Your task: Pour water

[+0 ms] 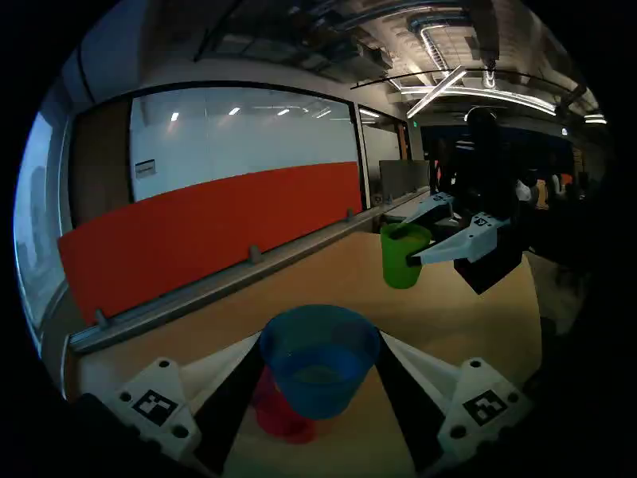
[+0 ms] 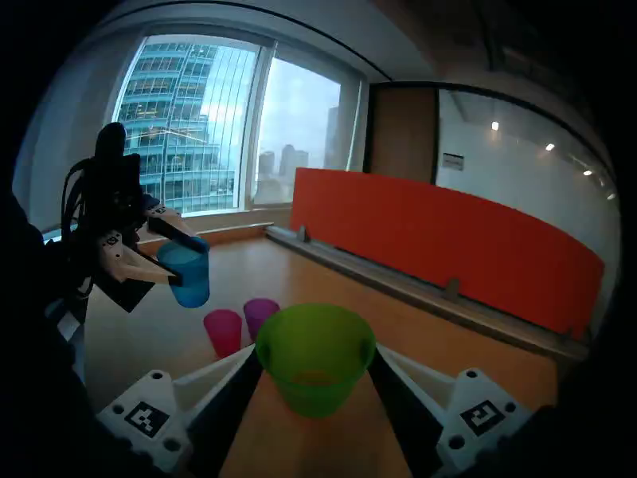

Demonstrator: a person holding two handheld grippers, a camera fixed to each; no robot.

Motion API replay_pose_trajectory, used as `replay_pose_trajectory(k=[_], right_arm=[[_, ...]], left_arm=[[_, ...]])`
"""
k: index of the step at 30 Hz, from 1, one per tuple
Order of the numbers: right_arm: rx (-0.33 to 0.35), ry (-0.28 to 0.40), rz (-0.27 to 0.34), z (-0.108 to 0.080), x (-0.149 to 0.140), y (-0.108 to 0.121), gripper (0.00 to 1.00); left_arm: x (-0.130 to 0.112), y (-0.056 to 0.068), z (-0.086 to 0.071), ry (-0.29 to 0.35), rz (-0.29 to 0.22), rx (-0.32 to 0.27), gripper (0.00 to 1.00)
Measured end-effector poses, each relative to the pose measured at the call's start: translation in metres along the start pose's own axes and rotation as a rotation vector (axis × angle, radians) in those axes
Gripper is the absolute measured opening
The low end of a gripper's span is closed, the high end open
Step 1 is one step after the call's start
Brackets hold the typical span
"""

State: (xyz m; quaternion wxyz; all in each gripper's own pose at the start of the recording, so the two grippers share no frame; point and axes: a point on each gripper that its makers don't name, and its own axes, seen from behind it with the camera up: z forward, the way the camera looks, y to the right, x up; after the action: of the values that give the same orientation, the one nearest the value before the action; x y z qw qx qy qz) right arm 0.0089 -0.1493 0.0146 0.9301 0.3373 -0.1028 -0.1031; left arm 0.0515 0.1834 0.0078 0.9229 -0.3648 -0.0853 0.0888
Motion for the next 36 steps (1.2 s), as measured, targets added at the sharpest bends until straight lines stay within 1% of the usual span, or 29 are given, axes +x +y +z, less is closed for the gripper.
replay_pose_trajectory(k=[5, 14, 20, 26, 32, 36], right_arm=[[-0.004, 0.035, -0.009, 0.000, 0.016, 0.000, 0.92], [-0.013, 0.092, -0.017, 0.000, 0.036, 0.000, 0.92], [-0.022, 0.130, -0.012, 0.001, 0.047, 0.002, 0.92], [-0.014, 0.157, 0.005, 0.005, 0.055, -0.001, 0.92], [-0.009, 0.167, 0.016, 0.007, 0.059, -0.003, 0.92], [0.005, 0.177, 0.028, 0.008, 0.061, -0.006, 0.92]], left_arm=[[0.015, -0.007, -0.005, 0.037, 0.000, 0.019, 0.89], [0.037, -0.019, -0.010, 0.092, -0.029, 0.039, 0.89], [0.046, -0.023, -0.009, 0.116, -0.047, 0.042, 0.89], [0.055, -0.027, -0.008, 0.144, -0.060, 0.048, 0.89], [0.062, -0.030, -0.007, 0.161, -0.045, 0.058, 0.89], [0.068, -0.030, -0.008, 0.174, -0.020, 0.065, 0.89]])
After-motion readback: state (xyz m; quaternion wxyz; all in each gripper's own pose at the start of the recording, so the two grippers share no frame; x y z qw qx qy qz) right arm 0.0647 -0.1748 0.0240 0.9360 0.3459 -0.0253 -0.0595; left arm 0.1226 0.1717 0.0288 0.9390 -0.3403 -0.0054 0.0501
